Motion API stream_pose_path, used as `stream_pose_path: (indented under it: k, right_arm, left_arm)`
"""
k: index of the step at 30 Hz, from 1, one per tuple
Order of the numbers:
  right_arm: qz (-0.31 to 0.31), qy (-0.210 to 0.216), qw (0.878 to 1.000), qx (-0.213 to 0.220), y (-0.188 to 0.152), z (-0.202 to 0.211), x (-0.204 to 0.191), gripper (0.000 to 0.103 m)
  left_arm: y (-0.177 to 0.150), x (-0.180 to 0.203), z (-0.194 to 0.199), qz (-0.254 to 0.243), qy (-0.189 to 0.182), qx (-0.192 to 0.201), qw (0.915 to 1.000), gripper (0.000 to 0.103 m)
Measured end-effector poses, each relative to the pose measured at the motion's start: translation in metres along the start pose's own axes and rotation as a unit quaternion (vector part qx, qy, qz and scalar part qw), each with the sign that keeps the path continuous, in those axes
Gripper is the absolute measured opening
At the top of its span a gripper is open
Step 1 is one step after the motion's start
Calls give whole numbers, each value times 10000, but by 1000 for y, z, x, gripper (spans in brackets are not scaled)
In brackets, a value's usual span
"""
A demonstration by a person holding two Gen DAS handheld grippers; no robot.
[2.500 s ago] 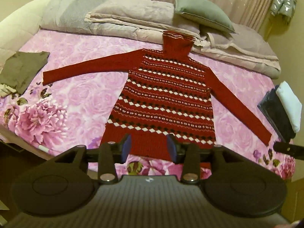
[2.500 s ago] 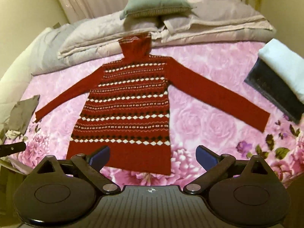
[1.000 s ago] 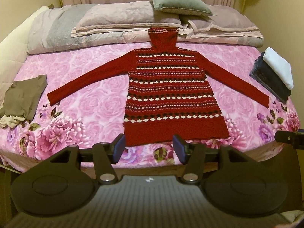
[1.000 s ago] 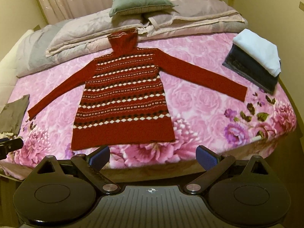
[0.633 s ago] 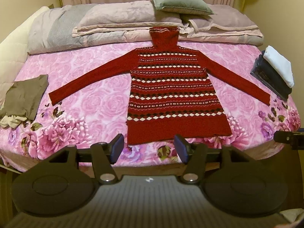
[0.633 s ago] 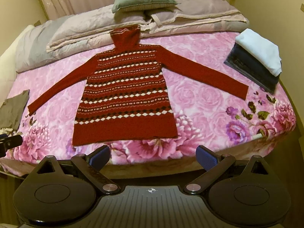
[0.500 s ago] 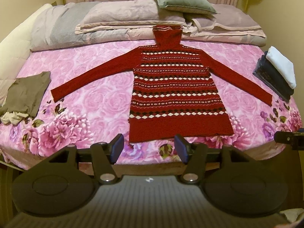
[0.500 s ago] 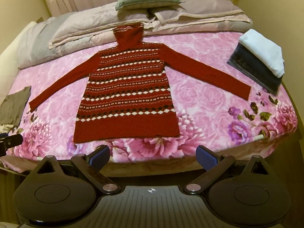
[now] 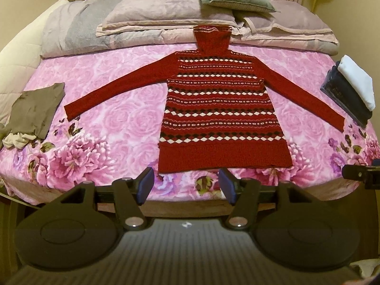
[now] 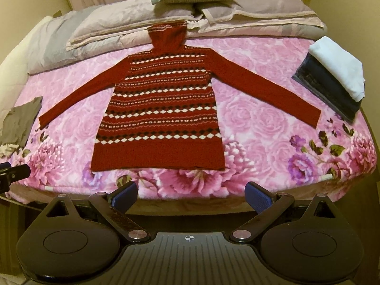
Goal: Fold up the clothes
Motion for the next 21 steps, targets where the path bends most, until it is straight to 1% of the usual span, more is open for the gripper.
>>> stream_pose_path:
  k: [10,21]
  right_arm:
    - [182,26,9998,-50,20,-8,31,99]
    - [567,185,9982,-80,49,-25,46,99]
  left_arm:
    - [12,35,-7,136,103,20,9999,56]
    - [22,42,-19,640,280,25,9976,57]
Point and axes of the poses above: each gripper's, at about its wrist camera, not at the fingertips, and z roughly against the way its jaws point, x to its right, y to its top, the point moved 3 cm from there along -z, roughly the way its jaws point, and after that the axes turned 1 degree about -z, right-handed, at the moved point
